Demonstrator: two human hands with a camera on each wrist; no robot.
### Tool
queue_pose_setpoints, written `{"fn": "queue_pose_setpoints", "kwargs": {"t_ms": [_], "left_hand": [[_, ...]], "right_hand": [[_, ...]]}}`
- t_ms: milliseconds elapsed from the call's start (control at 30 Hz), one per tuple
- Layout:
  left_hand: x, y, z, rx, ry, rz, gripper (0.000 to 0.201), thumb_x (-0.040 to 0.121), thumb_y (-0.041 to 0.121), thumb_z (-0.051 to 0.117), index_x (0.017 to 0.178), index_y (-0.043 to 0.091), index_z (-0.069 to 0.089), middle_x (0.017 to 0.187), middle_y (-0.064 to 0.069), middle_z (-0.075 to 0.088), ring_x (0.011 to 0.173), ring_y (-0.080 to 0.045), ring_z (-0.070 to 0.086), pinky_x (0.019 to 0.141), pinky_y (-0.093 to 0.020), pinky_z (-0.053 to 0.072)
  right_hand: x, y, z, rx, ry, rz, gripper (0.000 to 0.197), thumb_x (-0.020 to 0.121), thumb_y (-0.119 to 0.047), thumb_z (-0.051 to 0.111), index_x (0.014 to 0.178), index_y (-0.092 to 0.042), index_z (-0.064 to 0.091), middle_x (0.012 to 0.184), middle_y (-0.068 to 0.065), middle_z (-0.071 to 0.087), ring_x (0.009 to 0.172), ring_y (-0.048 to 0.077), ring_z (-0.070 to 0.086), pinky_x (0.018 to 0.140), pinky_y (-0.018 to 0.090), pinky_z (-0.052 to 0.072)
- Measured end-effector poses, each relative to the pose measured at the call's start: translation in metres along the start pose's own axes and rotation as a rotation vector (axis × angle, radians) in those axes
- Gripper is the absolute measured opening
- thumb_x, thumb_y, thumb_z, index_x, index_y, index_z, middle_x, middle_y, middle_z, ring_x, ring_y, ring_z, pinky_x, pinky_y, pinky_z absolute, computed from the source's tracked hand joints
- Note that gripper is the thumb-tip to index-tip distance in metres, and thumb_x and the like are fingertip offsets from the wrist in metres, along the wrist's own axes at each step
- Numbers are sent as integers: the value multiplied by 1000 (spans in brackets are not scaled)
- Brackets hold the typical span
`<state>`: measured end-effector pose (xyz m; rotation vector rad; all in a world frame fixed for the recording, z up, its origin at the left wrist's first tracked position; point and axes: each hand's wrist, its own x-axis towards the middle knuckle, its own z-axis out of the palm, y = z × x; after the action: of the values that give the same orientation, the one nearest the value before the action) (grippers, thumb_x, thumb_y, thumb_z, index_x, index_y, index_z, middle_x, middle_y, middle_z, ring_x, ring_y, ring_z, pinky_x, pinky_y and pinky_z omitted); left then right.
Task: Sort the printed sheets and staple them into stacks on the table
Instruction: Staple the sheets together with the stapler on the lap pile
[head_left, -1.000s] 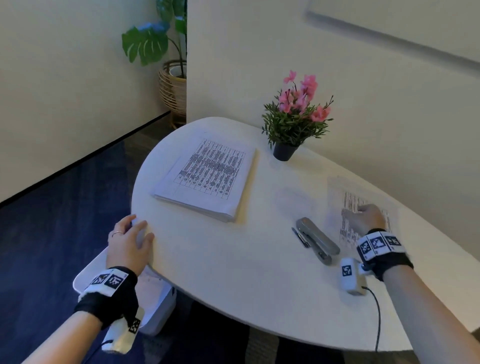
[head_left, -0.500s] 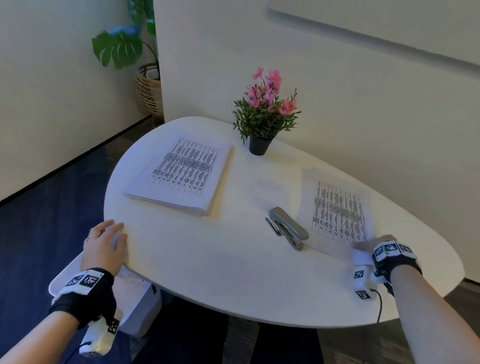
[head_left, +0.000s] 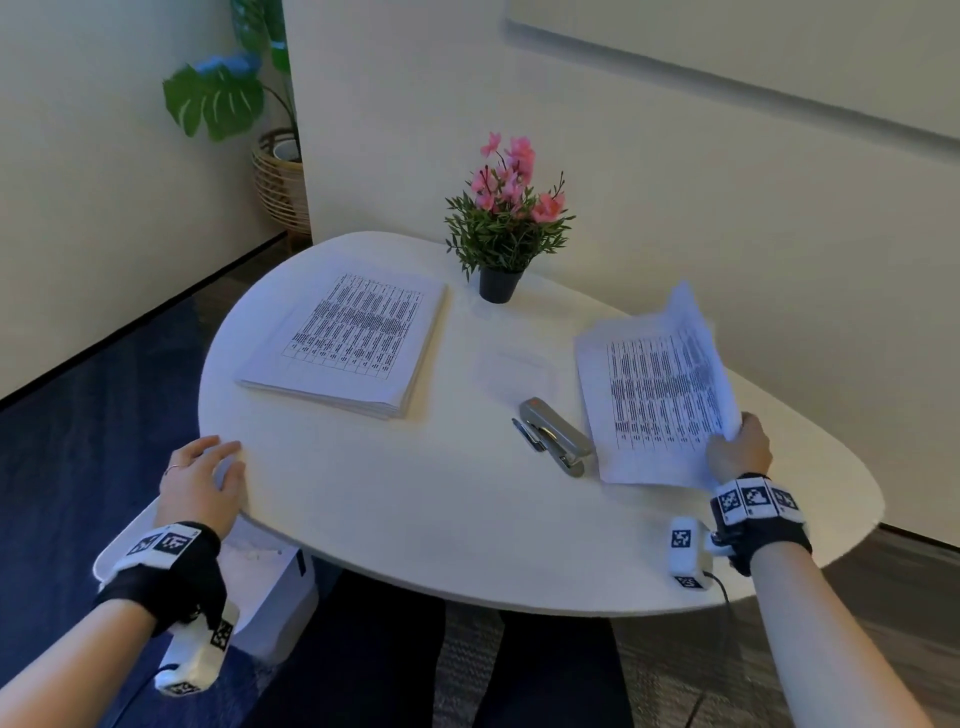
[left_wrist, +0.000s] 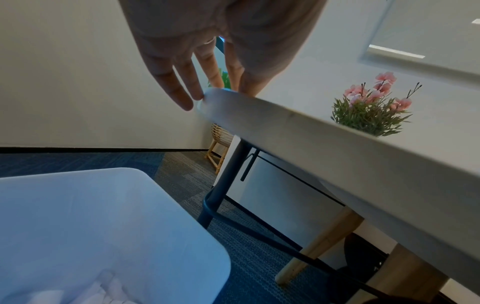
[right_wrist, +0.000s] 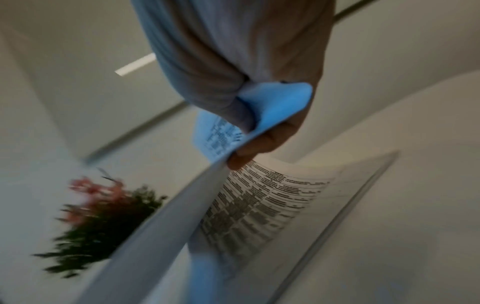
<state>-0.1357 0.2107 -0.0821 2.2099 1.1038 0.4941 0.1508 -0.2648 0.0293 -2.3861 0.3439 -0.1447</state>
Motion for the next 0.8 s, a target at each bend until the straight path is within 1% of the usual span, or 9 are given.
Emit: {"fn": "queue_pose_setpoints", "kwargs": {"t_ms": [133, 267, 333, 433, 533, 600, 633, 733, 800], "left_hand": [[1, 13, -9, 25, -30, -8, 36, 87, 13, 64, 122, 8, 62, 136, -16, 47, 127, -33, 40, 106, -49, 35], [-8, 67, -20, -86, 1, 206, 39, 83, 22, 71, 118, 7, 63, 130, -15, 54, 124, -30, 45, 106, -45, 36], [-15, 108, -26, -194, -7, 318, 44, 81, 30, 72, 119, 9, 62, 127, -12, 55, 118, -27, 51, 97, -42, 45], [-25, 167, -38, -388, -121, 337, 71, 76, 52, 71, 133, 15, 49, 128, -1, 51, 116, -15, 50, 92, -31, 44], [-33, 214, -54, -660, -251, 238, 90, 66, 65, 72, 136, 18, 41, 122, 10, 53, 113, -8, 52, 86, -21, 44], [-33, 229, -62, -785, -244, 259, 70, 65, 59, 74, 121, 24, 54, 108, 16, 63, 101, 0, 61, 82, -20, 50], [-32, 232, -66, -802, -207, 280, 58, 66, 51, 76, 115, 27, 58, 105, 17, 65, 97, 3, 63, 80, -19, 52], [-27, 229, -75, -698, -83, 288, 38, 77, 27, 77, 112, 17, 64, 110, 1, 69, 98, -11, 66, 87, -35, 55], [-27, 227, -81, -654, -38, 267, 27, 82, 19, 72, 107, 11, 68, 105, -3, 69, 94, -18, 67, 88, -43, 54]], "right_hand": [[-21, -22, -28, 196, 113, -188, 23, 96, -7, 46, 118, -1, 52, 97, 10, 51, 91, 25, 50, 81, 36, 40], [-48, -42, -43, 517, 123, -305, 26, 95, -7, 51, 122, -6, 51, 101, 6, 53, 92, 18, 50, 82, 29, 39], [-63, -49, -38, 647, 43, -310, 30, 95, -6, 52, 125, -10, 51, 104, 6, 55, 94, 16, 51, 84, 29, 42], [-90, -55, -22, 736, -147, -351, 28, 94, -6, 54, 116, -23, 55, 110, 5, 61, 101, 20, 57, 92, 41, 46], [-117, -62, -10, 757, -344, -402, 31, 94, -6, 55, 107, -34, 56, 105, -3, 65, 92, 10, 63, 79, 32, 51], [-130, -67, -4, 756, -476, -429, 32, 93, -9, 56, 109, -36, 54, 104, -11, 64, 90, 3, 63, 76, 28, 53], [-133, -68, -1, 748, -532, -441, 31, 91, -12, 58, 112, -35, 54, 107, -10, 64, 94, 7, 63, 77, 30, 53], [-129, -71, 5, 573, -587, -474, 23, 89, -20, 62, 109, -28, 55, 102, -4, 64, 90, 14, 62, 71, 29, 52], [-117, -73, 13, 329, -608, -597, 14, 86, -25, 68, 94, -28, 56, 87, -11, 62, 78, 11, 60, 64, 20, 47]]}}
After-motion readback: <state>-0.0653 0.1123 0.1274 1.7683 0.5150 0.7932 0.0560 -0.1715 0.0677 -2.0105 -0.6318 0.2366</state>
